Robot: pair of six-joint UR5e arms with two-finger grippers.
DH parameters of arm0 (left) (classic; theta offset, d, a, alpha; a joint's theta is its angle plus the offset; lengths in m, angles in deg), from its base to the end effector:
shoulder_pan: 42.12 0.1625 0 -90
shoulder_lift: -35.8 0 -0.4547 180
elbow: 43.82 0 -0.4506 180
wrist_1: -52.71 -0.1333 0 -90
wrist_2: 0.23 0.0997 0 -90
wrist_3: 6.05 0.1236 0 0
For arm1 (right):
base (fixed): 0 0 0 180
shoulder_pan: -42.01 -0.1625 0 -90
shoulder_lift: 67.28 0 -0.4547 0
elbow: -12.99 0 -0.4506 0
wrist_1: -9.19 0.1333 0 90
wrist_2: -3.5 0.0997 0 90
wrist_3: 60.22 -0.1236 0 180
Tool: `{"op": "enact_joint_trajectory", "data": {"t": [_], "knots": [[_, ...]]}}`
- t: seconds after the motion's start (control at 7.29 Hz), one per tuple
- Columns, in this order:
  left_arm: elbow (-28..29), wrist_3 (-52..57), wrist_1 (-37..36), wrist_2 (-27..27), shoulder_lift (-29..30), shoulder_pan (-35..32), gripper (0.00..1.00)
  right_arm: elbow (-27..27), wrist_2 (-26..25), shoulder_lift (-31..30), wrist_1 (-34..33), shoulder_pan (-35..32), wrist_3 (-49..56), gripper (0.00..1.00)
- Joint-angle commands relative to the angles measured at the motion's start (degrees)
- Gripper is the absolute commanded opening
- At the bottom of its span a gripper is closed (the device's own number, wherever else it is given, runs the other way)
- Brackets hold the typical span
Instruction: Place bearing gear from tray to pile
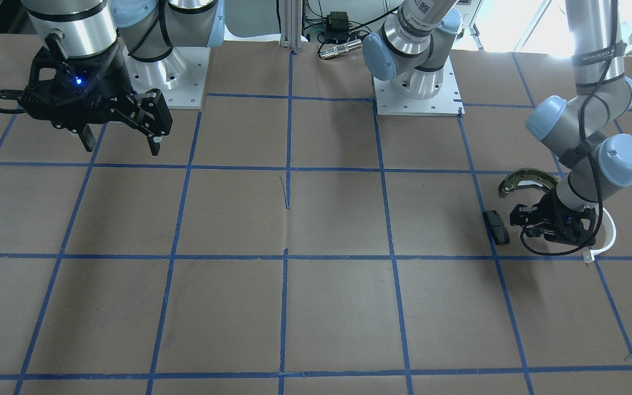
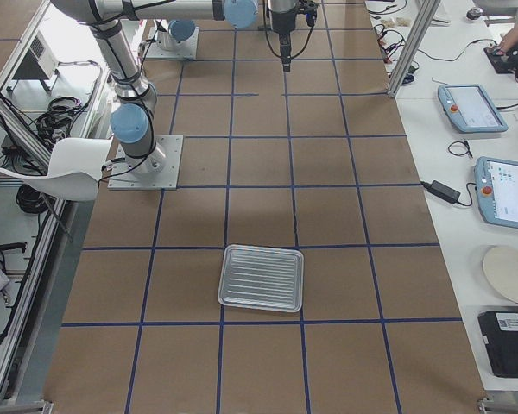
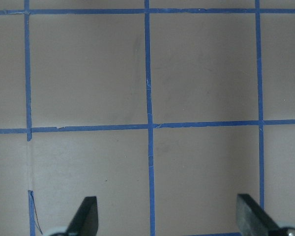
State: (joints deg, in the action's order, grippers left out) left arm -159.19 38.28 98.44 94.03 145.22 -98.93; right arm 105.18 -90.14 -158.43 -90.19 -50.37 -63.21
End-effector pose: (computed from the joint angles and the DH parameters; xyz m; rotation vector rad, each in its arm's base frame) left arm 0.2079 -0.5446 0.1497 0.3003 3.0736 0.0828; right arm 0.1485 -0.5522 0.5013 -0.0235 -3.0765 0.2286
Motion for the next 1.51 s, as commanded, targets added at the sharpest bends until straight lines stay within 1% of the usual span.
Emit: {"op": "enact_joint_trajectory", "data": {"t": [0.0,0.27,0.41,0.55,0.69,0.82,0.96,1.1,1.23,1.37], "knots": [[-0.4,1.7,-0.4,-0.3,0.1,0.3,0.77,-0.2,-0.1,0.0,0.0,0.0,0.0,1.0],[0.0,3.1,-0.4,-0.1,0.0,1.3,0.85,-0.1,0.0,0.0,-0.3,0.0,0.0,1.0],[0.3,2.6,-0.2,-0.2,-1.0,1.3,0.87,-0.2,-0.1,0.0,0.0,0.0,0.0,1.0],[0.9,2.1,0.1,-0.2,-2.4,0.1,0.88,-0.1,-0.1,0.1,-0.3,0.0,0.0,1.0],[2.6,-0.5,0.7,-0.4,-3.1,-1.7,0.88,-0.2,-0.1,0.0,-0.1,0.0,0.0,1.0],[4.3,-9.7,0.8,-1.7,-5.2,-7.9,0.87,0.0,0.0,0.0,-0.2,0.0,0.0,1.0],[7.6,-16.7,7.9,-1.4,-7.7,-14.0,0.87,0.0,0.2,0.1,-0.5,0.0,-0.2,1.0],[14.2,-24.3,20.8,-1.7,-9.6,-18.8,0.88,-0.1,0.0,0.1,-0.4,0.0,-0.2,1.0],[21.6,-30.3,32.2,-1.9,-11.3,-23.6,0.93,0.1,-0.1,0.1,-0.4,0.0,-0.1,1.0],[28.5,-34.1,42.6,-1.7,-12.5,-29.7,0.96,0.1,0.2,0.0,-0.5,-0.1,-0.8,1.0]]}}
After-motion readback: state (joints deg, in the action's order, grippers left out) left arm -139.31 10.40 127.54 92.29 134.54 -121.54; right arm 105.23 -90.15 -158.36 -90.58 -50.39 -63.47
